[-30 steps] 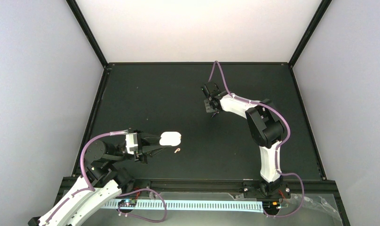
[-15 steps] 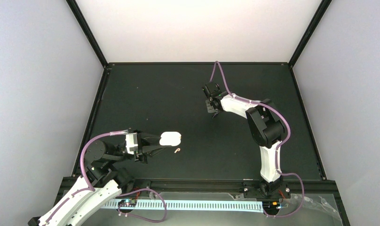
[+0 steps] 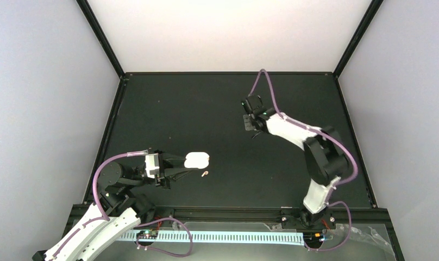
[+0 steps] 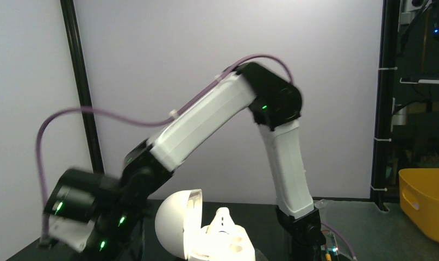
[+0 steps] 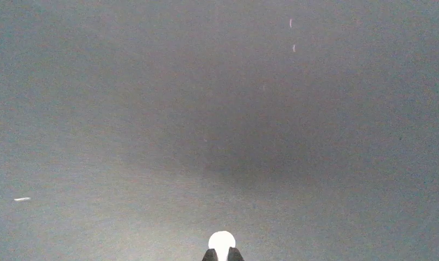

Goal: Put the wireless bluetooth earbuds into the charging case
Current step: Pick up the earbud from the center of the board, then place the earbud in the charging case.

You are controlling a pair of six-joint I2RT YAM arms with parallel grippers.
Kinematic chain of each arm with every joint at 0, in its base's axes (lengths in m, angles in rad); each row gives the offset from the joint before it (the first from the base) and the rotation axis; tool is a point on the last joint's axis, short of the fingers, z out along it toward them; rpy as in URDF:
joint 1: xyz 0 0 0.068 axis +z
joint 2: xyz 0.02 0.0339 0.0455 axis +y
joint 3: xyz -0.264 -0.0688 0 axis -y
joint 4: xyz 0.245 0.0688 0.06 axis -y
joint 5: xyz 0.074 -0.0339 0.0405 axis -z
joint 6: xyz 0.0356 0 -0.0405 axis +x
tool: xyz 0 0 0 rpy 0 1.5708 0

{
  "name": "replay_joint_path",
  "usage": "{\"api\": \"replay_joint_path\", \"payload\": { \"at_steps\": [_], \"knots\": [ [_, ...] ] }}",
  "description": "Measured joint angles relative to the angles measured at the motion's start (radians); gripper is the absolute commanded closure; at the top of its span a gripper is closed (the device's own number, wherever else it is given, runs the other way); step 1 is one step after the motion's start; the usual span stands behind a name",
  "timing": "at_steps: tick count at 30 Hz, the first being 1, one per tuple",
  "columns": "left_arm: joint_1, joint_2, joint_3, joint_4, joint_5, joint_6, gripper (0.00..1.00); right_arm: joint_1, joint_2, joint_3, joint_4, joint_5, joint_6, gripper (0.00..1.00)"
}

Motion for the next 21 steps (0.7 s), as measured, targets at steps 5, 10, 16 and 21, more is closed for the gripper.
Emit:
{"api": "replay_joint_path", "payload": {
  "at_steps": [5, 10, 16, 21],
  "knots": [
    [0.000, 0.000, 0.000, 0.000, 0.001, 0.000, 0.98, 0.009, -0.368, -0.181, 0.065, -0.106, -0.016, 0.99],
    [0.000, 0.003, 0.000, 0.003, 0.006, 0.001, 0.98, 0.040, -0.814, -0.269, 0.099, -0.328, -0.091, 0.99],
    [0.000, 0.037, 0.000, 0.008, 0.018, 0.006, 0.98, 0.085, -1.069, -0.176, 0.068, -0.548, -0.178, 0.99],
    [0.000, 0.076, 0.025, 0.015, 0.041, 0.006, 0.98, 0.255, -1.014, -0.006, -0.020, -0.668, -0.251, 0.99]
  ]
}}
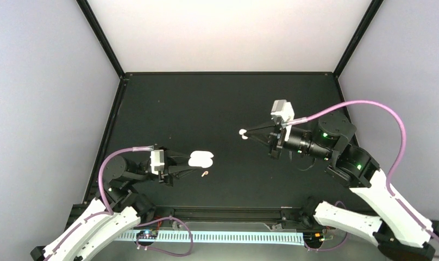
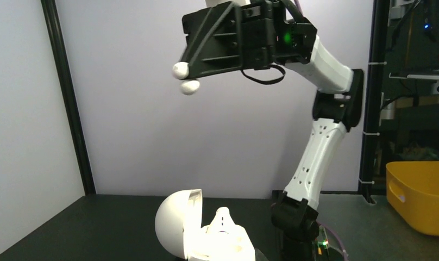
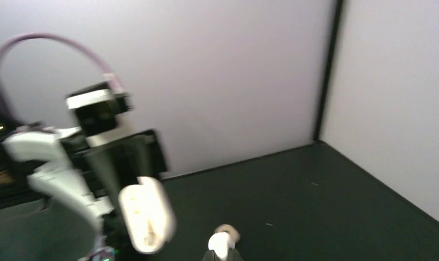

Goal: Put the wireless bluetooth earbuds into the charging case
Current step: Place the earbud in the charging case.

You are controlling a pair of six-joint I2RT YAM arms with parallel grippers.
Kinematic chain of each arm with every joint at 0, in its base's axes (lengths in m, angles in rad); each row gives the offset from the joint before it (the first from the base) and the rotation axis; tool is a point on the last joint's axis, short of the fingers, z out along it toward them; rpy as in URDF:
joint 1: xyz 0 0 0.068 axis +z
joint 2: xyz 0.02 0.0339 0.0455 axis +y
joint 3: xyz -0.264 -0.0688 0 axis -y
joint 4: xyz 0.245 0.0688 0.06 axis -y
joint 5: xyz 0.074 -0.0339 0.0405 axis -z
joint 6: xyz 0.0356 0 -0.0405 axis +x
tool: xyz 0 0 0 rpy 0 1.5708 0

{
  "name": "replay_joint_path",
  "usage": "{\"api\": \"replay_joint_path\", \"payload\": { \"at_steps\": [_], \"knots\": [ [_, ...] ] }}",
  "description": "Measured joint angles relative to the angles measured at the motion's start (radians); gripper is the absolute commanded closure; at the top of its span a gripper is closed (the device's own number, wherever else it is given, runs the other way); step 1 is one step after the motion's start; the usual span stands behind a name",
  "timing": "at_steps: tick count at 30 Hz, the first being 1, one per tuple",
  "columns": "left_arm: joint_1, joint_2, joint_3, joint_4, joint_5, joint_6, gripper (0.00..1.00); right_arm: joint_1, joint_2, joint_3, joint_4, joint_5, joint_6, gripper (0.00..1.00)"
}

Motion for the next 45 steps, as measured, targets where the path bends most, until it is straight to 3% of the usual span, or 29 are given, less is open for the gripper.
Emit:
{"api": "replay_joint_path", "payload": {
  "at_steps": [8, 17, 26, 45],
  "knots": [
    [0.000, 0.068, 0.074, 0.007, 0.042, 0.001, 0.99, 0.284, 0.126, 0.133, -0.077, -0.005, -0.088, 0.99],
    [0.000, 0.089, 0.074, -0.003, 0.089, 0.014, 0.99, 0.446, 0.278, 0.248, -0.143, 0.118, -0.144, 0.99],
    [0.000, 0.079, 0.074, -0.039, 0.098, 0.038, 0.98, 0.501, 0.405, 0.339, -0.224, 0.182, -0.169, 0.99],
    [0.000, 0.060, 0.064, -0.042, 0.106, 0.040, 0.99, 0.525, 0.455, 0.380, -0.290, 0.240, -0.200, 0.99]
  ]
}}
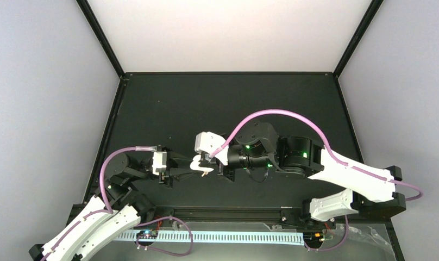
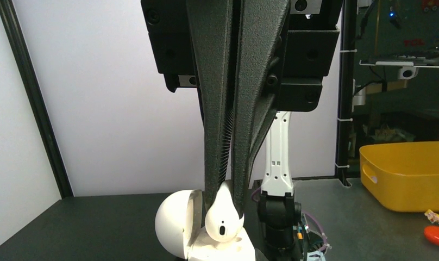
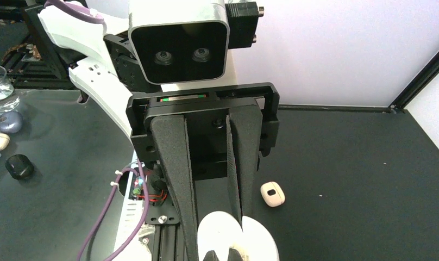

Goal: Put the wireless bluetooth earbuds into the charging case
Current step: Place the earbud in the charging case, then close the charging case.

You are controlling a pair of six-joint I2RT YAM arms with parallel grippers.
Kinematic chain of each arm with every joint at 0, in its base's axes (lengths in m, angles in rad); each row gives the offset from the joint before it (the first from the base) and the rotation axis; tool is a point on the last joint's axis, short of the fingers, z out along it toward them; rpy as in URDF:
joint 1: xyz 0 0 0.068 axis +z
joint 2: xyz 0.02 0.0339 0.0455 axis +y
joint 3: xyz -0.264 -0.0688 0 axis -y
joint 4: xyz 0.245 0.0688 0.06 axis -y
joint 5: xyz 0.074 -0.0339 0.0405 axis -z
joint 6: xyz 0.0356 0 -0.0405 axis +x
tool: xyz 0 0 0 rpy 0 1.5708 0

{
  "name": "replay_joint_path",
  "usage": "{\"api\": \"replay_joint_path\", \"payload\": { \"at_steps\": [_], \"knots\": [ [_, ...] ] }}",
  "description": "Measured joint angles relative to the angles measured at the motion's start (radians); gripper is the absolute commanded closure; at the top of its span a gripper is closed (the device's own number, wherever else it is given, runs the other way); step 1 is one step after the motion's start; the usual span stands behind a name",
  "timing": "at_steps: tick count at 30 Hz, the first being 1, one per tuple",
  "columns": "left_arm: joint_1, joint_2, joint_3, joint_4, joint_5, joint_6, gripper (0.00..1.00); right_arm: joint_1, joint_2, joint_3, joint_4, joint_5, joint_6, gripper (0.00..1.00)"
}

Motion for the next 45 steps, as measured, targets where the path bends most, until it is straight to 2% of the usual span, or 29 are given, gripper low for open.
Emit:
{"api": "replay_joint_path", "payload": {
  "at_steps": [22, 26, 38, 45],
  "knots": [
    [0.000, 0.000, -0.011, 0.000, 0.013, -0.005, 0.98, 0.024, 0.033, 0.013, -0.015, 0.036, -0.019, 0.99],
    [0.000, 0.000, -0.012, 0.002, 0.013, -0.005, 0.98, 0.027, 0.035, 0.018, -0.022, 0.042, -0.019, 0.89],
    [0.000, 0.000, -0.012, 0.003, 0.011, -0.005, 0.98, 0.030, 0.033, 0.019, -0.025, 0.050, -0.014, 0.75],
    [0.000, 0.001, -0.024, 0.008, 0.010, -0.007, 0.98, 0.029, -0.020, 0.060, -0.029, 0.053, 0.016, 0.61]
  ]
}}
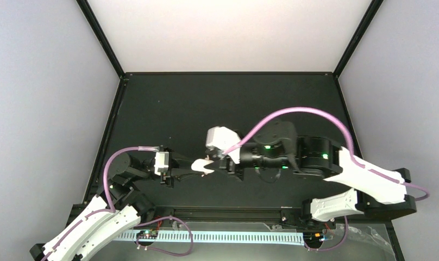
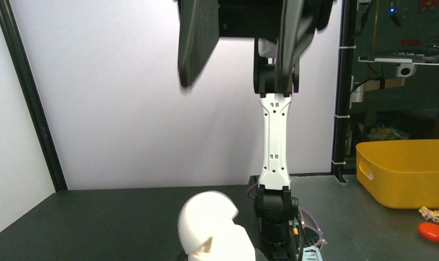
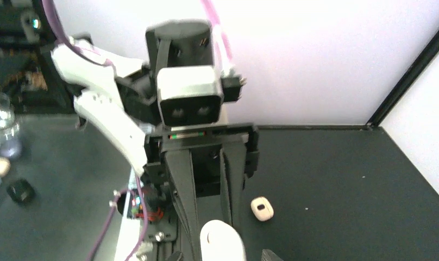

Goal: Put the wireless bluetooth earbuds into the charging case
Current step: Close the charging case.

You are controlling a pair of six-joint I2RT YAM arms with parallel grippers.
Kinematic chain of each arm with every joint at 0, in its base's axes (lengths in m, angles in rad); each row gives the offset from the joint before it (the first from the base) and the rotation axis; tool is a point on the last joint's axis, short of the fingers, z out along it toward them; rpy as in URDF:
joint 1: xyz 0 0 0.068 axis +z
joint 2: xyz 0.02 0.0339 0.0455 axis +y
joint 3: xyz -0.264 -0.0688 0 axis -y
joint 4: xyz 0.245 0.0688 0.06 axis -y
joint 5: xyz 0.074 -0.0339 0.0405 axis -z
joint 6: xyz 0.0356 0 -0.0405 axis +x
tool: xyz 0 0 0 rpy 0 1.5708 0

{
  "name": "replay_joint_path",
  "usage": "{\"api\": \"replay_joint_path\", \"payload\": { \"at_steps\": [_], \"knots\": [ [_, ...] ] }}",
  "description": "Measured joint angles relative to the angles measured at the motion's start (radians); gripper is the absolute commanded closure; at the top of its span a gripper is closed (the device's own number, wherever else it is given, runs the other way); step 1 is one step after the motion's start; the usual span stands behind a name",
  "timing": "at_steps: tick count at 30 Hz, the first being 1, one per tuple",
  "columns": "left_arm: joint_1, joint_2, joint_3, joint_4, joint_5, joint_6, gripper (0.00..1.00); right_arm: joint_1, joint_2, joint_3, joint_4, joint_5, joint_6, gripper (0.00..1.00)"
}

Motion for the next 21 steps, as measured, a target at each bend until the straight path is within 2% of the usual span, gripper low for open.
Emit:
{"api": "replay_joint_path", "payload": {
  "at_steps": [9, 17, 21],
  "knots": [
    [0.000, 0.000, -0.001, 0.063, 0.000, -0.056, 0.98, 0.000, -0.181, -0.069, 0.056, 0.132, 0.054, 0.52],
    [0.000, 0.003, -0.001, 0.134, 0.001, -0.132, 0.98, 0.000, -0.172, -0.240, 0.125, 0.163, 0.110, 0.51],
    [0.002, 0.013, -0.001, 0.152, -0.013, -0.162, 0.98, -0.001, -0.194, -0.298, 0.197, 0.194, 0.139, 0.36]
  ]
}}
